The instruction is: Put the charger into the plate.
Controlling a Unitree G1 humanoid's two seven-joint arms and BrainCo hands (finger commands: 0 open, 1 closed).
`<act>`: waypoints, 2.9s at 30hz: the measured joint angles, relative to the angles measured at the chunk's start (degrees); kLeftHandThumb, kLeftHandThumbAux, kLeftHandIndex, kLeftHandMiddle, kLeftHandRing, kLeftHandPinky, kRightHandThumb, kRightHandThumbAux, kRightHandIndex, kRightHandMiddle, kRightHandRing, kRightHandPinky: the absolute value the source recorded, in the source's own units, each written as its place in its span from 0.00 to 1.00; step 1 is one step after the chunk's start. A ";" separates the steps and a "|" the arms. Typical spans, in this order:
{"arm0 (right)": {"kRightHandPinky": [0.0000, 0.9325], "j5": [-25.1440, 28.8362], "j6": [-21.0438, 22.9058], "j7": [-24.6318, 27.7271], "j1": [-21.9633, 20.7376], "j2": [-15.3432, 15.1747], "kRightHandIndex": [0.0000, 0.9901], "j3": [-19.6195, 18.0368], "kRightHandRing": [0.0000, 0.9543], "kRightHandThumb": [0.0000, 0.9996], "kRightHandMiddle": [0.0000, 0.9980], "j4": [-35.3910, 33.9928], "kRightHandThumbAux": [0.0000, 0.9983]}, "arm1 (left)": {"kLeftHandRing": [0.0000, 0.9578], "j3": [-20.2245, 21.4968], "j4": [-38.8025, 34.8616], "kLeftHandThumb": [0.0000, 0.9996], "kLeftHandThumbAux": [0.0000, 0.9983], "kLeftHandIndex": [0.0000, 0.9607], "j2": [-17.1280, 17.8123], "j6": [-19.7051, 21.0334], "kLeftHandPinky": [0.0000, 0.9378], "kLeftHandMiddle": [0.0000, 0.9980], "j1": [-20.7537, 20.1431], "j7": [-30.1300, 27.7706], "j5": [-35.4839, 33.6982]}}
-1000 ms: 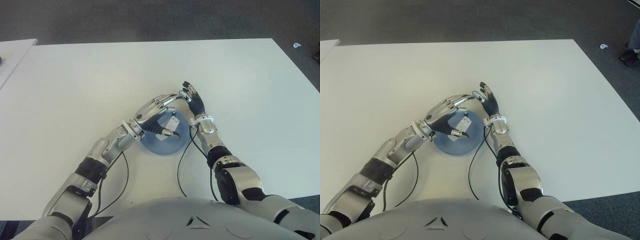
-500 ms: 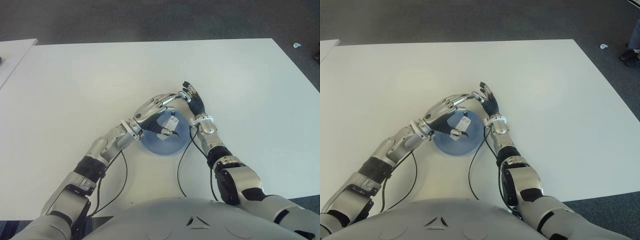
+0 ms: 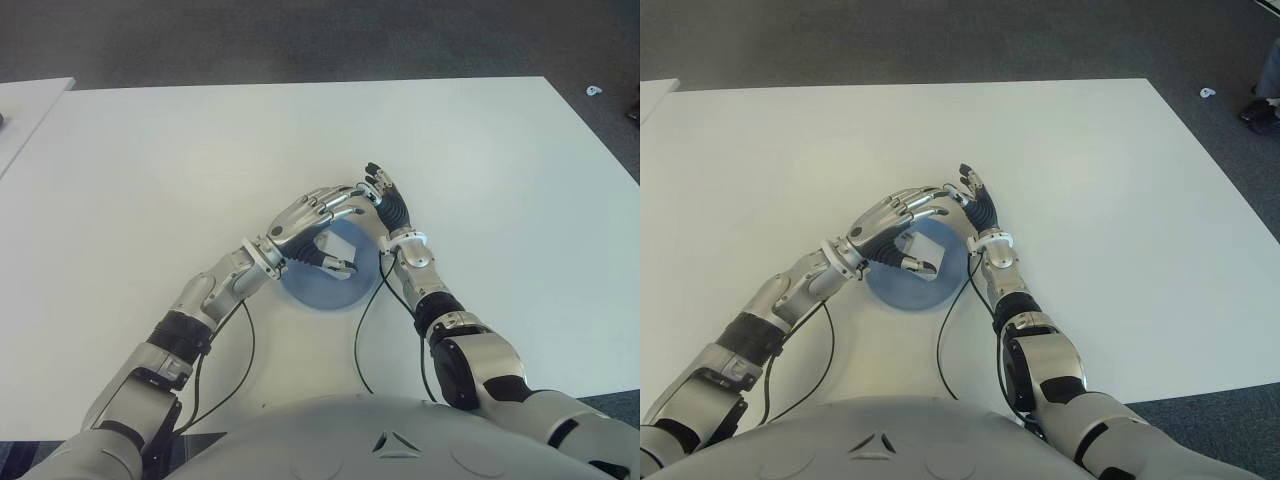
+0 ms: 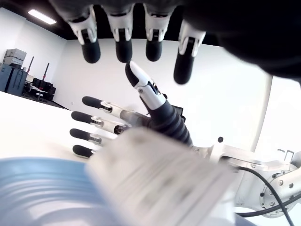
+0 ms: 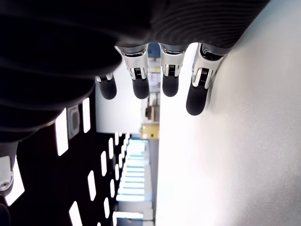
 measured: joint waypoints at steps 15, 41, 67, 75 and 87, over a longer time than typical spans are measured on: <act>0.00 0.20 -0.13 0.38 -0.30 0.01 0.00 -0.33 0.00 0.08 0.00 0.55 0.49 | 0.00 -0.22 -0.07 0.21 0.25 0.00 0.00 0.23 0.00 0.00 0.00 -0.01 -0.42; 0.00 0.35 -0.99 1.58 -0.55 -0.15 0.00 -0.53 0.00 0.01 0.00 -0.02 0.36 | 0.00 8.39 4.08 0.11 0.53 0.00 0.20 0.71 0.00 0.00 -2.11 -13.62 -29.09; 0.00 1.10 -2.13 -2.96 -0.20 -1.24 0.00 -3.89 0.00 0.04 0.00 1.72 0.51 | 0.00 37.94 34.36 0.00 0.61 0.01 -7.58 11.16 0.04 0.03 -10.66 -40.98 -72.00; 0.00 1.67 -2.14 -2.84 -0.20 -1.39 0.00 -4.86 0.00 0.03 0.00 1.84 0.53 | 0.00 38.75 37.04 0.00 0.61 0.00 -9.15 10.71 0.02 0.02 -12.59 -40.57 -70.20; 0.00 1.40 -3.10 -3.11 0.19 -2.14 0.00 -4.85 0.00 0.06 0.00 1.77 0.56 | 0.00 37.74 38.04 0.02 0.63 0.00 -10.48 9.44 0.01 0.00 -10.80 -35.76 -63.85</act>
